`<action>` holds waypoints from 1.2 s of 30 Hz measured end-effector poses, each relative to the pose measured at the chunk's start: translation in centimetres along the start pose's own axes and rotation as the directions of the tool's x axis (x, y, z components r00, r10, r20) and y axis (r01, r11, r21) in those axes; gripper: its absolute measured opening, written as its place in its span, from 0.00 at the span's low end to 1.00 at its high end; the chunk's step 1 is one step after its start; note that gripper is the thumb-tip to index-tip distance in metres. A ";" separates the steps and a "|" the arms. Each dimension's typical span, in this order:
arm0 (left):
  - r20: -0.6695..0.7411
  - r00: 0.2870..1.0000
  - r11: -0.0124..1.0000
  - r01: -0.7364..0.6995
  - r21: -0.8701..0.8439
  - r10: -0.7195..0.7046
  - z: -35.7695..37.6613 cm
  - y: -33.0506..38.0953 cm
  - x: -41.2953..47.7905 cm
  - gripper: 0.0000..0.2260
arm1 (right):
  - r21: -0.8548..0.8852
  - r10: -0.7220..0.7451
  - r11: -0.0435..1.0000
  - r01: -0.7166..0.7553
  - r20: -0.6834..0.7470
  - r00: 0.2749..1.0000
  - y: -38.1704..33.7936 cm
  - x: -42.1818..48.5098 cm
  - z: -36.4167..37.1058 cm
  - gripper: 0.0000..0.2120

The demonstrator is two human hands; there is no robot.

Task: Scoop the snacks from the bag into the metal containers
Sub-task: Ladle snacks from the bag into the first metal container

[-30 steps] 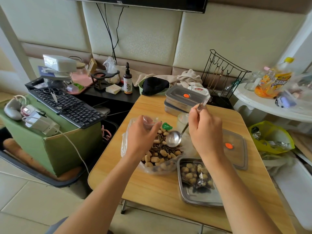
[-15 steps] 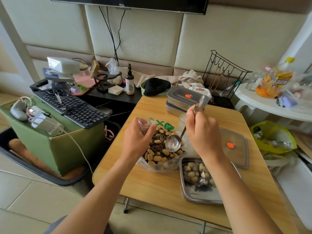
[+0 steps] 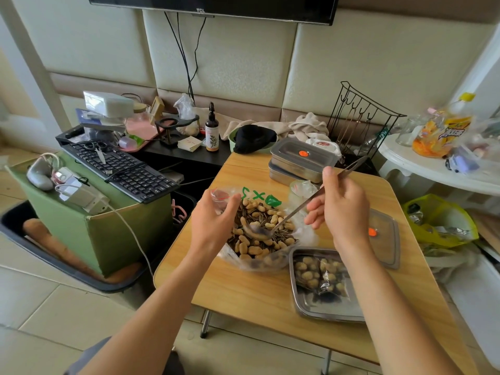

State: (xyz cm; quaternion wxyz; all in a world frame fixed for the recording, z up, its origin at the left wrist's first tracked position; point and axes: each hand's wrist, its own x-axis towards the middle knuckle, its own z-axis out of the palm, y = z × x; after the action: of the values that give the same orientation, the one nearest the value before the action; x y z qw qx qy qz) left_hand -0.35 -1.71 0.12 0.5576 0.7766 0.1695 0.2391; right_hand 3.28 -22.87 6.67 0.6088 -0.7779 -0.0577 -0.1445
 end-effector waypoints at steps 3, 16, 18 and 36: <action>0.011 1.000 0.999 0.025 -0.021 -0.025 -0.2 -0.1 0.2 0.13 | 0.037 0.210 0.976 -0.214 0.090 0.974 0.6 0.0 0.7 0.21; 0.114 0.993 0.958 -0.044 0.282 0.012 1.5 -1.1 2.1 0.25 | 0.039 0.409 0.912 -0.408 -0.006 0.913 2.7 1.0 2.2 0.18; 0.117 0.993 0.956 -0.048 0.290 0.014 1.7 -1.4 2.4 0.24 | 0.027 0.372 0.928 -0.372 -0.014 0.928 2.6 1.0 2.3 0.16; 0.081 0.996 0.928 -0.073 0.365 0.047 1.9 -1.4 2.3 0.16 | -0.315 -0.332 0.882 0.351 0.116 0.936 2.1 0.5 2.6 0.12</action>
State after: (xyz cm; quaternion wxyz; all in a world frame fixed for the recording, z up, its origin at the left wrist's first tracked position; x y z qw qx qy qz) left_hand 2.61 -1.61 -1.27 0.4007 0.8800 0.1675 0.1924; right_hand 4.74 -20.93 4.33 0.4325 -0.8505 -0.1864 -0.2343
